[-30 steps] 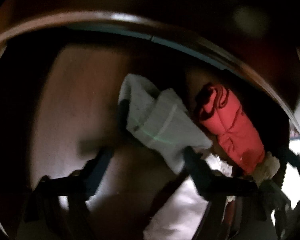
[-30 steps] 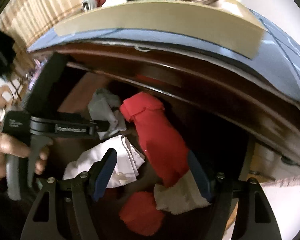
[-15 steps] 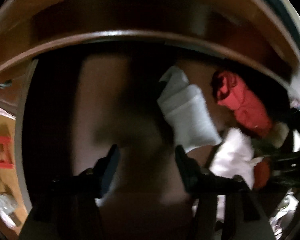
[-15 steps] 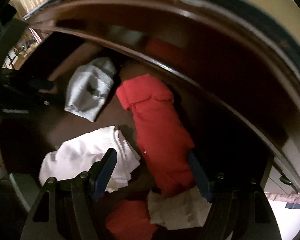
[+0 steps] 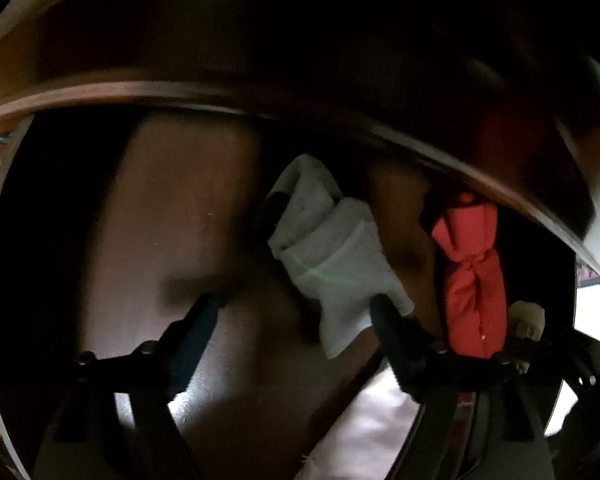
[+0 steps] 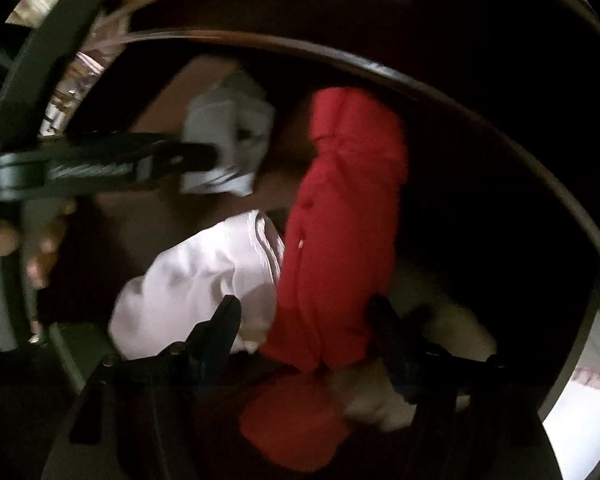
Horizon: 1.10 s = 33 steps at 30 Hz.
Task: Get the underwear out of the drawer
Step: 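Reach the right tool to the red underwear while the left tool reaches the grey underwear, then grasp the red underwear with the right tool while the left tool grasps the grey underwear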
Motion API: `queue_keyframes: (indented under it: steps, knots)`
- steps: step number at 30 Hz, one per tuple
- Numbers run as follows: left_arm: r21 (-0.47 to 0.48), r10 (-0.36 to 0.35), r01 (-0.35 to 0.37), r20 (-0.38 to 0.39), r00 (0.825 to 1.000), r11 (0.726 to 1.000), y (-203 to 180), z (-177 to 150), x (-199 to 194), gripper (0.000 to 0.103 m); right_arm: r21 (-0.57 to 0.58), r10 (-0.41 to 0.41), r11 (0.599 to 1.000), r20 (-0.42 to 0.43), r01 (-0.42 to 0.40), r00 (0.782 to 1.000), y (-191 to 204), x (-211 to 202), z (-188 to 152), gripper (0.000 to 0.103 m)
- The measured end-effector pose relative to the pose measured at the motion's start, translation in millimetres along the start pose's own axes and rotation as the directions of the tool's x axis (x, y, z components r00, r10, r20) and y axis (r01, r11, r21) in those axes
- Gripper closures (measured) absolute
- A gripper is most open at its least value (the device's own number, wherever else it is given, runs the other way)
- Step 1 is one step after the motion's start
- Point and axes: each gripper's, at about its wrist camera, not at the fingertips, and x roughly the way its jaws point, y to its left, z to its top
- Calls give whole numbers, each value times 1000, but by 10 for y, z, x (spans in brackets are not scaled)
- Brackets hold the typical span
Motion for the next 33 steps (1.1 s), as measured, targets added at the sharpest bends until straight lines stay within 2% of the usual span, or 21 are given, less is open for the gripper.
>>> queue_keyframes:
  steps: [3,5,7,9,11,12,14,17,20,25,27,29,33]
  knots:
    - [-10,7,-7,-5,1000,1000,73,-44,-21,18,13,11,1000,71,-12,997,18,-178,1,35]
    - [0,11,-11,-28,1000,1000,4,-174,-17,22,13,-16,1000,123,15,992,32,-277,61,35]
    - [-9,-19,18,-52,998,1000,-13,-189,10,22,-12,-37,999,166,40,985,126,-351,110,35]
    - [-34,-20,18,-45,999,999,45,-199,-6,22,-44,-1,999,204,11,979,267,-395,176,36]
    - [-97,-65,61,-44,997,993,108,-189,-39,22,-91,-38,994,215,58,976,412,-373,246,51]
    - [-122,-88,82,-51,995,989,149,-152,-63,22,-104,-96,988,194,117,976,463,-314,298,62]
    - [-170,-117,108,-45,992,979,142,-154,-98,8,-87,-96,990,163,111,982,442,-251,315,65]
    - [-140,-87,85,-8,996,987,1,-143,-110,8,-53,-70,995,167,80,984,320,-273,292,65]
    - [-152,-69,68,-3,998,986,-121,-212,-60,8,-40,-49,998,193,58,980,264,-392,243,64]
    - [-228,8,3,49,999,974,-298,-163,-44,7,-61,-85,993,215,101,973,182,-518,89,64]
    - [-263,52,-33,66,996,964,-348,-158,-47,3,-55,-85,994,217,99,972,95,-533,76,64]
    - [-301,87,-64,66,994,952,-366,-171,-53,0,-48,-96,993,223,109,970,183,-493,40,64]
    - [-372,49,-17,76,996,928,-360,-342,12,1,-49,-86,994,222,99,971,67,-393,-74,64]
